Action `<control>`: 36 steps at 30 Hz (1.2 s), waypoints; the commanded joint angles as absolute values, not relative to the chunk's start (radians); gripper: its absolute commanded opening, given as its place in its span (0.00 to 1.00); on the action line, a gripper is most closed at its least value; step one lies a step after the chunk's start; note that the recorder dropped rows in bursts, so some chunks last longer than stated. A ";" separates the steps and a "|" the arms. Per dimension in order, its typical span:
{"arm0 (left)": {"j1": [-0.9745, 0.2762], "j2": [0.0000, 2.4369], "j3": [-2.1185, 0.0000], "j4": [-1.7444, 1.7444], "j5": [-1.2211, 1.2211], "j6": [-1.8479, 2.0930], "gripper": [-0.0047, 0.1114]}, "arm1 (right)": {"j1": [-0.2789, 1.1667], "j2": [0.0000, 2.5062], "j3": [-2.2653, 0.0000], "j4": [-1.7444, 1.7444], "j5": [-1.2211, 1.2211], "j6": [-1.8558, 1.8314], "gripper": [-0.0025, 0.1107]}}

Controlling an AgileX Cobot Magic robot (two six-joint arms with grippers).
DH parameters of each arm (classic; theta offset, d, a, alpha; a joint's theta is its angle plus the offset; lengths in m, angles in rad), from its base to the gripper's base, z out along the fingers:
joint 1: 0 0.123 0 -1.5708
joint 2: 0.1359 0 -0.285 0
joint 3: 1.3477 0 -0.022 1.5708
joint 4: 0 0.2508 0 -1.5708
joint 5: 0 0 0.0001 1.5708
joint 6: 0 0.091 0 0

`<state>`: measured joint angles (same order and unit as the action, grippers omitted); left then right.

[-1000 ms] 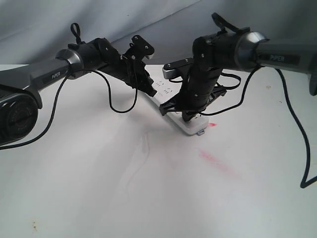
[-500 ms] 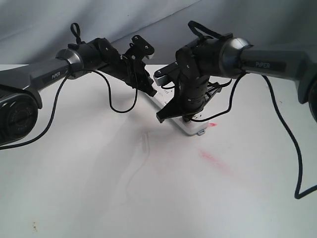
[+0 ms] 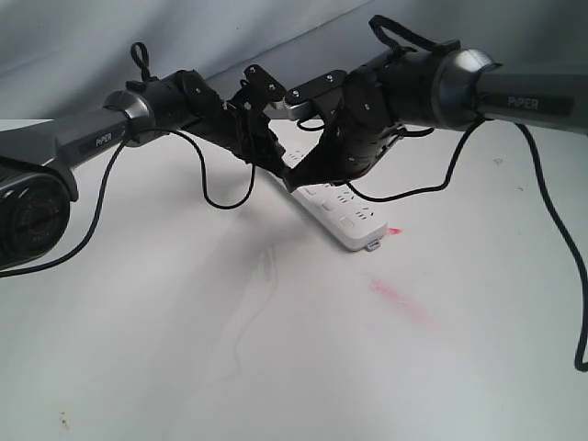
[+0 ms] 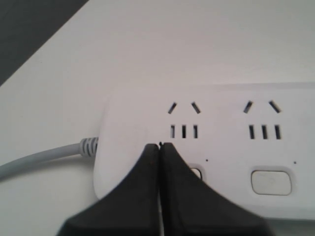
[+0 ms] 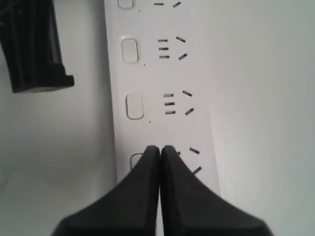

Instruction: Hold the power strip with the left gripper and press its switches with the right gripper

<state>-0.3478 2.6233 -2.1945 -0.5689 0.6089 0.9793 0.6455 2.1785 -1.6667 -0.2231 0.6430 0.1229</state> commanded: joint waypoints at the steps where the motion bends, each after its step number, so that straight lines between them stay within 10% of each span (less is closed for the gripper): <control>1: -0.346 2.627 -2.192 -0.559 0.627 0.971 0.04 | 0.640 2.173 -1.665 -0.219 0.614 0.120 0.02; 36: -0.346 2.627 -2.192 -0.559 0.627 0.971 0.04 | 0.639 2.302 -1.629 -0.172 0.695 0.106 0.02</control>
<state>-0.3478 2.6233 -2.1945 -0.5689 0.6089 0.9793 0.6455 2.2661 -1.6678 -0.1736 0.6354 0.0998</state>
